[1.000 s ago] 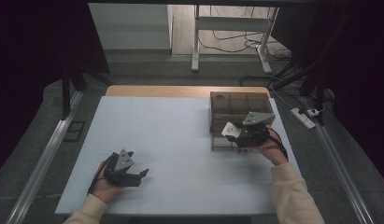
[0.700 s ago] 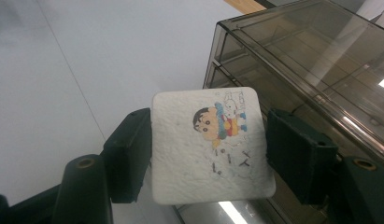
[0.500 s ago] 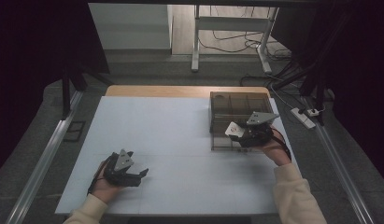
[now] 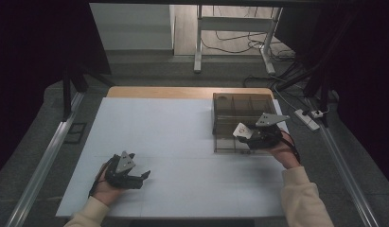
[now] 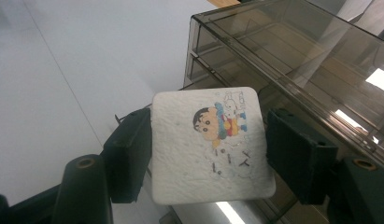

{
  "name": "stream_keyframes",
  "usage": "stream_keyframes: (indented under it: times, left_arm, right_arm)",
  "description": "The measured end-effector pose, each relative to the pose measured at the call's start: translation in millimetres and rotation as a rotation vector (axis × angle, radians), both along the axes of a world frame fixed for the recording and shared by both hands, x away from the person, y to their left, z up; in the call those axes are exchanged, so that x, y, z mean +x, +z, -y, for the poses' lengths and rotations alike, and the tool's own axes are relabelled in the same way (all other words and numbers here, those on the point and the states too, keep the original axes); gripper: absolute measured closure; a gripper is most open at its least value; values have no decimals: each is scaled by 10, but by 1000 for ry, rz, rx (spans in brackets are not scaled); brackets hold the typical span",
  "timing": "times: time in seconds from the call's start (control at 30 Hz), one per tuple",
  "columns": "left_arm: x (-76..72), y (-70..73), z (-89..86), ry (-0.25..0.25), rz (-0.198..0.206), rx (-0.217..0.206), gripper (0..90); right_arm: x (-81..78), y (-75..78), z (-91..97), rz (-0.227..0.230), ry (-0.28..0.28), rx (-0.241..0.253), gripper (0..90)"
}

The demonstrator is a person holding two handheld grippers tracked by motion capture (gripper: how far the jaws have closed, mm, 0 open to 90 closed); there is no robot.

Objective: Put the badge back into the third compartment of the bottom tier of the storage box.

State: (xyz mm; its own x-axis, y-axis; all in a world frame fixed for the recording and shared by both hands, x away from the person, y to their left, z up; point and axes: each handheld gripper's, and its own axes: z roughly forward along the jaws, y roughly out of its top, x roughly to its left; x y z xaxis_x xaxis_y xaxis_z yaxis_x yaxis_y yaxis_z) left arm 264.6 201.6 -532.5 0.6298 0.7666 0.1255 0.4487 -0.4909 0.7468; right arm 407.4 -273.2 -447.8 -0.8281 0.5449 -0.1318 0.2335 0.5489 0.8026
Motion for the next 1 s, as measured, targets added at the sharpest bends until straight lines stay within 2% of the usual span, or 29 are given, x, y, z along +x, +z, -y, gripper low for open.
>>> stream_keyframes:
  times: [0.37, 0.57, 0.7, 1.0]
  left_arm:
    - [2, 0, -2, -2, 0, -1, 134]
    - [0, 0, 1, -2, 0, 3, 134]
    - [-1, 1, 0, -1, 1, 2, 134]
    - [-2, 2, -1, -2, 2, 1, 134]
  right_arm:
    - [-24, -17, 140, 8, -28, -10, 328]
    - [-35, -48, 220, -6, -49, -24, 328]
    - [-43, -55, 277, 6, -66, -22, 328]
    - [-45, -84, 380, -7, -88, -40, 328]
